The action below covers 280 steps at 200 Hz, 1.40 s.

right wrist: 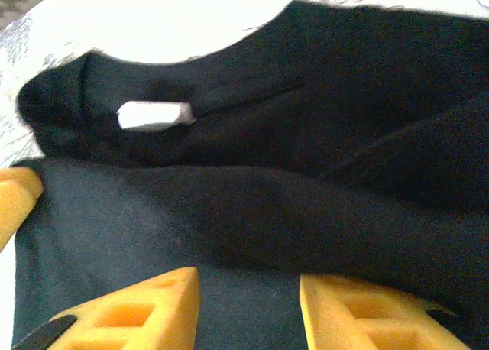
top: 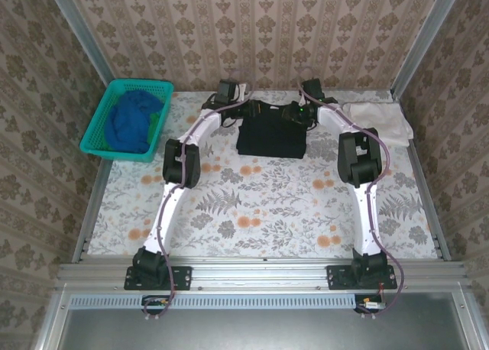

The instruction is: Fold and stack the t-shirts

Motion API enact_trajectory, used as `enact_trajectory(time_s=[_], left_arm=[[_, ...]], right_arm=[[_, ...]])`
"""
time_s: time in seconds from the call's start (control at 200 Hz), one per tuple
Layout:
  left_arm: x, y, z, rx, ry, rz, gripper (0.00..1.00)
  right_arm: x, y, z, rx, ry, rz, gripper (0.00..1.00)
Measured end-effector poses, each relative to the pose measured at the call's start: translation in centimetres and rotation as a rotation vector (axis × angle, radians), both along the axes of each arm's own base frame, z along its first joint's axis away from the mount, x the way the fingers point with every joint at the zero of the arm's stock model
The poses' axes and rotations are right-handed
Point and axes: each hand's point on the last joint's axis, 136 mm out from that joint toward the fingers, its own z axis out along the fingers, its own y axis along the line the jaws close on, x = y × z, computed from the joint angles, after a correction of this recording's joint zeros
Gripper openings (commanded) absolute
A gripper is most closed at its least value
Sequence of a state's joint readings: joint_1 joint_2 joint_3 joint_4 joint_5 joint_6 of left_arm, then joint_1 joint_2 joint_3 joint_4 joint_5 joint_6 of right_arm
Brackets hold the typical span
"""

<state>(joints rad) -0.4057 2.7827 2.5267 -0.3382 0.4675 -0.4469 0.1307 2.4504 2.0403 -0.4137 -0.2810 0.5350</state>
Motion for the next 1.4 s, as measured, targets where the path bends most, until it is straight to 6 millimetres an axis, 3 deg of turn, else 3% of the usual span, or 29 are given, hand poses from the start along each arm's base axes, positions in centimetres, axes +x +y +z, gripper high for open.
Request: enact_trajectory(time_s=[0.085,0.2,0.29,0.365,0.46,0.57,0.67,0.745,0.835,0.945,1.105,1.275,1.4], left_arm=[[0.3,0.2,-0.7,-0.019,0.023,0.023,0.32],[0.3,0.2,-0.5,-0.036,0.022,0.032,0.35],[-0.8,0.8,-0.6,-0.016,0.041,0.033,0.4],[-2.2,1.3,0.2,0.007,0.05,0.03,0.4],[-4.2,2.1,2.7,0.036,0.026,0.029,0.41],[-6.6,2.5,7.0,0.061,-0.052,0.012,0.42],[-8.7,1.2,10.5,0.054,-0.151,-0.029,0.42],[-9.6,-0.5,11.3,0.034,-0.192,-0.066,0.39],[-10.3,-2.4,9.3,0.021,-0.178,-0.118,0.37],[-11.5,-2.9,4.6,0.052,-0.102,-0.162,0.37],[-16.0,-2.0,-1.6,0.125,0.011,-0.231,0.38],[-19.4,-1.4,-1.5,0.119,0.019,-0.269,0.36],[-19.9,-1.2,-1.6,0.112,0.026,-0.277,0.35]], right_arm=[[2.0,-1.1,-1.0,0.07,0.001,-0.016,0.44],[4.6,-2.0,0.5,0.112,-0.055,-0.029,0.56],[4.9,-2.2,1.5,0.164,-0.058,-0.03,0.65],[4.9,-2.0,1.9,0.186,-0.058,-0.018,0.67],[3.5,-1.6,1.4,0.153,-0.015,-0.01,0.69],[-0.3,-1.0,0.8,0.032,0.049,-0.007,0.69],[-3.3,-0.2,1.3,-0.078,0.067,0.002,0.68],[-4.1,0.6,1.7,-0.141,0.054,0.016,0.67],[-5.4,1.7,0.6,-0.189,0.065,0.041,0.67],[-6.7,2.1,-1.5,-0.209,0.1,0.062,0.66],[-8.1,1.7,-0.5,-0.213,0.093,0.055,0.68],[-12.0,0.9,1.6,-0.255,0.093,0.047,0.69],[-14.5,2.3,4.0,-0.224,0.016,0.062,0.66]])
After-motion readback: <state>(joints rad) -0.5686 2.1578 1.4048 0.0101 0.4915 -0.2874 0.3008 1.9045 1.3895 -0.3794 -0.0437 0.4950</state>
